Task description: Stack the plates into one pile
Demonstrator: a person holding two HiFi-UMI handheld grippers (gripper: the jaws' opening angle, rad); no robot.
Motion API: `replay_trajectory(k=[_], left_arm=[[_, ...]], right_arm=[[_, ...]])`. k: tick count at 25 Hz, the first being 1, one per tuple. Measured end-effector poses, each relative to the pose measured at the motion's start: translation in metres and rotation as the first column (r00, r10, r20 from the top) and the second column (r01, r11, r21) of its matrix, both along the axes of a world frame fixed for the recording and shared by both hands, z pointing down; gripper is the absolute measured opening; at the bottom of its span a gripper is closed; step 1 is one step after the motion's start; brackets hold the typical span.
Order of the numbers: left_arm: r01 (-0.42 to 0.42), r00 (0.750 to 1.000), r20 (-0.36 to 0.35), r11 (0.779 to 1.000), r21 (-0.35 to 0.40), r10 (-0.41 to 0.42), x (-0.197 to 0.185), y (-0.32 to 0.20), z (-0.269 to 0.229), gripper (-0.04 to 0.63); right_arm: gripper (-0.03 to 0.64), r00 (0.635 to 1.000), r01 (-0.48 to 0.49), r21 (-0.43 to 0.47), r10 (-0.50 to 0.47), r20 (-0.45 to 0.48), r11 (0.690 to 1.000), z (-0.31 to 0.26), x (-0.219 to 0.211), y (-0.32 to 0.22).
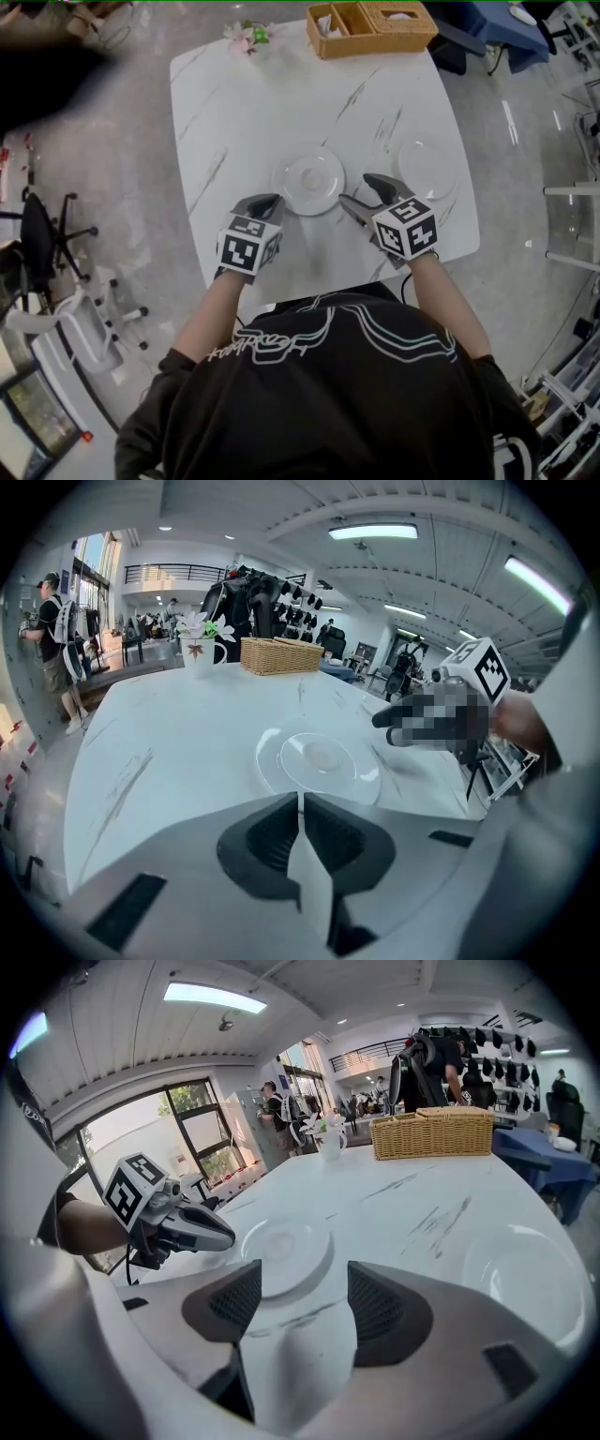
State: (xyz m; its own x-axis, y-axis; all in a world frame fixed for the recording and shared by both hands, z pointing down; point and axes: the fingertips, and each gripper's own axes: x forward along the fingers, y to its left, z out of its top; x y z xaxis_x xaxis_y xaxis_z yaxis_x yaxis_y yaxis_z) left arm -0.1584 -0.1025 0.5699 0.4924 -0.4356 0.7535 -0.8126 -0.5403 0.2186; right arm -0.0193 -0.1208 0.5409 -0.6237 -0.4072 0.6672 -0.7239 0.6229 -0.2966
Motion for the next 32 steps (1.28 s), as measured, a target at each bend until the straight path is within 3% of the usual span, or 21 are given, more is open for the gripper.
replay_trajectory(k=[14,24,32], left_arm=[[-0.003,0.999,0.036,1.0,0.01,0.002,0.001,0.0,0.005,0.038],[-0.001,1.0,0.029,1.0,-0.005,0.001,0.0,0.0,0.009,0.038],[0.004,1.0,0.023,1.0,-0.009,-0.003,-0.001,0.0,0.009,0.038]], right_arm=[[0.285,0.996,-0.021,-0.085,0.029,0.084,0.996,0.005,-0.008,-0.004],[0.282,0.984,-0.005,-0.221,0.043,0.171,0.975,0.015,-0.034,0.002],[0.195,0.962,-0.009,-0.347,0.103,0.253,0.938,0.018,-0.051,0.015]])
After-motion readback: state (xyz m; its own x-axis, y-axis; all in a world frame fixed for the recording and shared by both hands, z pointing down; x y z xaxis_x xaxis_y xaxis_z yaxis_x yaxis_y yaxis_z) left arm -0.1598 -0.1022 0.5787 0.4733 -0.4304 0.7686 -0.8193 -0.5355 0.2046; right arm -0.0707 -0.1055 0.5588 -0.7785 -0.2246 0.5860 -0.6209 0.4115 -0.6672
